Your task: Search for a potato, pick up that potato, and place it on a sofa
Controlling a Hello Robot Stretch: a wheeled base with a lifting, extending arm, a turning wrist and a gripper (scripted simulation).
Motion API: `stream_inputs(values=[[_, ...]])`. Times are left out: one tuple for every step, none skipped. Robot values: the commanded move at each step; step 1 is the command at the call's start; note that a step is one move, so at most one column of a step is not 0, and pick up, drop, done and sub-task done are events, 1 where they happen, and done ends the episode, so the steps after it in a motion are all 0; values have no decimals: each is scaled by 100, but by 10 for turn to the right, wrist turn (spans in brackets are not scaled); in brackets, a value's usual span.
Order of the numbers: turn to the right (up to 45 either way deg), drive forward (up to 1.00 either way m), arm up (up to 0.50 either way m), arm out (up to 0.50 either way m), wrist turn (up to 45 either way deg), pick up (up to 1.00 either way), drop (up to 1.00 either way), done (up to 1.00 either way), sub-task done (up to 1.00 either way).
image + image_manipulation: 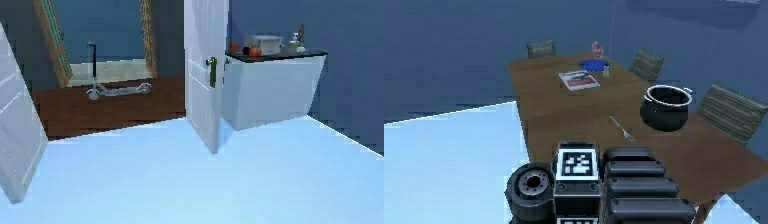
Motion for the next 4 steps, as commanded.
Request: stream_inputs(values=[[-240,0,0,0,0,0,0,0,0],[0,30,0,0,0,0,0,0,0],[-30,0,0,0,0,0,0,0,0],[0,100,0,0,0,0,0,0,0]])
